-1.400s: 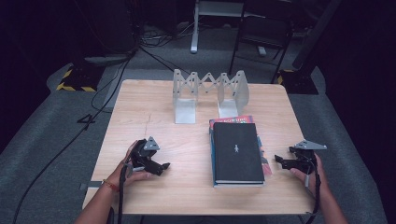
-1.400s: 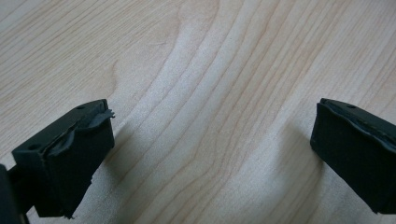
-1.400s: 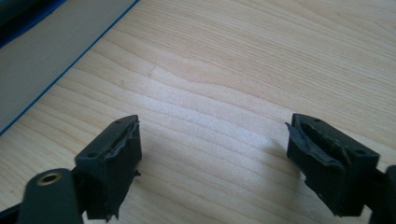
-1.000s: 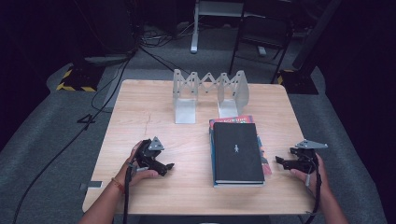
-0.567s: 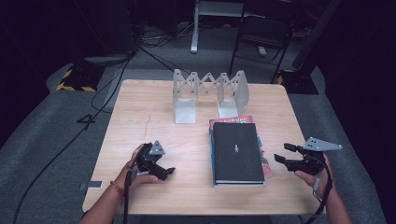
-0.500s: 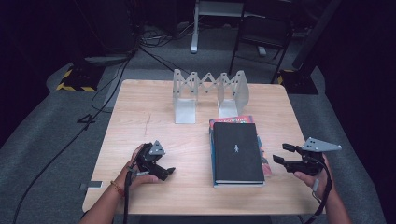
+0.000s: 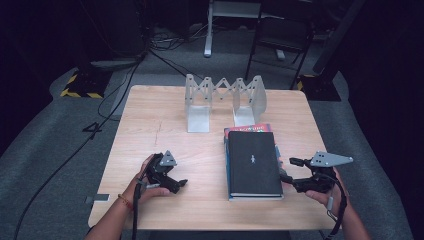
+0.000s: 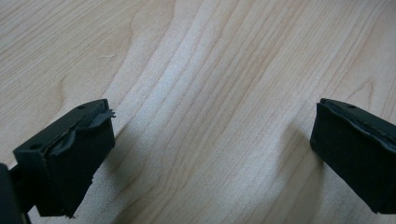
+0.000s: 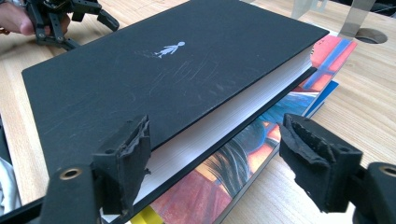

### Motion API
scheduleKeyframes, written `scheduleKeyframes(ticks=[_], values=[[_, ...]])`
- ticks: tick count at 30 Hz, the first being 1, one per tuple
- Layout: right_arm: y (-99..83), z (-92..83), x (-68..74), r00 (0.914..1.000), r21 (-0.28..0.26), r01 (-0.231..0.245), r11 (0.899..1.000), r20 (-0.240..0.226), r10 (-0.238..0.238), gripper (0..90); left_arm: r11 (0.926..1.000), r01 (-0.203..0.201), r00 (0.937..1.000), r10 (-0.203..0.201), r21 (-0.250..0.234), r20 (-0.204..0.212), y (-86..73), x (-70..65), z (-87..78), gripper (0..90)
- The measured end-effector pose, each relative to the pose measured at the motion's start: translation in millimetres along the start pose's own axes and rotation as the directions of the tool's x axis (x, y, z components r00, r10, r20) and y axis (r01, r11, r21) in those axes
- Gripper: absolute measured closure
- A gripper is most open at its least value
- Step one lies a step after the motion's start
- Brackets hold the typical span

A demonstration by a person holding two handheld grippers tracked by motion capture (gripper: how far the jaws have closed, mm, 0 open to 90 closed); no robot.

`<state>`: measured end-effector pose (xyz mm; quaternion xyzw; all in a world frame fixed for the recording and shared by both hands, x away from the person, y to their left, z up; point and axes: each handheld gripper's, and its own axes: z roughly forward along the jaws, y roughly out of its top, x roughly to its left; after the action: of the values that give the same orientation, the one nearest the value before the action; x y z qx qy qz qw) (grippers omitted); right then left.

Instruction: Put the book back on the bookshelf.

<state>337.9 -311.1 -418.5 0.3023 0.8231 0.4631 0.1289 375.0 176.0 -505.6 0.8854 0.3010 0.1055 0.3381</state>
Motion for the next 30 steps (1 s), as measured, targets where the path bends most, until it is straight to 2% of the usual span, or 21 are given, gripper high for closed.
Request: scheduleKeyframes(ticks=[2,3,9,12,18,20,23,25,27,30], values=[[-0.1,-0.4,-0.2,0.9998,-0.005,-0.009,1.000,-0.015,0.009,25.4,1.0000,0.000,1.0000,0.000,0.000,0.000,0.0,0.0,0.0,0.1],[0.5,-1.3,2.1,0.9995,-0.001,-0.002,1.000,-0.033,0.002,25.3,1.0000,0.000,1.0000,0.000,0.000,0.000,0.0,0.0,0.0,0.1],[4.7,0.1,11.8,0.9973,0.004,0.019,1.000,-0.071,-0.019,24.7,1.0000,0.000,1.0000,0.000,0.000,0.000,0.0,0.0,0.0,0.1],[4.9,3.9,14.8,0.9966,0.019,0.029,0.999,-0.078,-0.028,24.3,1.0000,0.000,1.0000,0.000,0.000,-0.001,0.0,-0.2,0.0,0.2],[5.8,12.8,15.7,0.9941,0.051,-0.001,0.999,-0.109,0.007,19.3,0.9998,0.017,0.9997,-0.017,0.004,-0.016,2.7,-2.4,1.8,0.2],[6.0,15.8,12.3,0.9902,0.064,-0.019,0.998,-0.137,0.028,17.1,0.9998,0.022,0.9997,-0.022,0.003,-0.013,5.3,-3.9,3.1,1.3],[6.9,21.1,4.2,0.9819,0.090,-0.048,0.995,-0.179,0.063,12.9,0.9998,0.019,0.9998,-0.018,-0.010,0.002,10.4,-6.2,4.8,8.7],[6.8,26.8,-1.3,0.9745,0.105,-0.074,0.992,-0.204,0.094,9.0,0.9988,0.042,0.9980,-0.041,-0.027,0.048,15.1,-5.5,5.9,16.8],[7.0,30.9,-4.0,0.9691,0.105,-0.081,0.991,-0.224,0.103,8.3,0.9996,0.027,0.9983,-0.026,-0.011,0.051,21.1,-9.8,10.6,15.0],[8.6,35.3,-5.3,0.9660,0.105,-0.082,0.991,-0.236,0.105,8.2,0.9997,0.013,0.9973,-0.012,-0.019,0.072,27.2,-13.2,14.5,19.4]])
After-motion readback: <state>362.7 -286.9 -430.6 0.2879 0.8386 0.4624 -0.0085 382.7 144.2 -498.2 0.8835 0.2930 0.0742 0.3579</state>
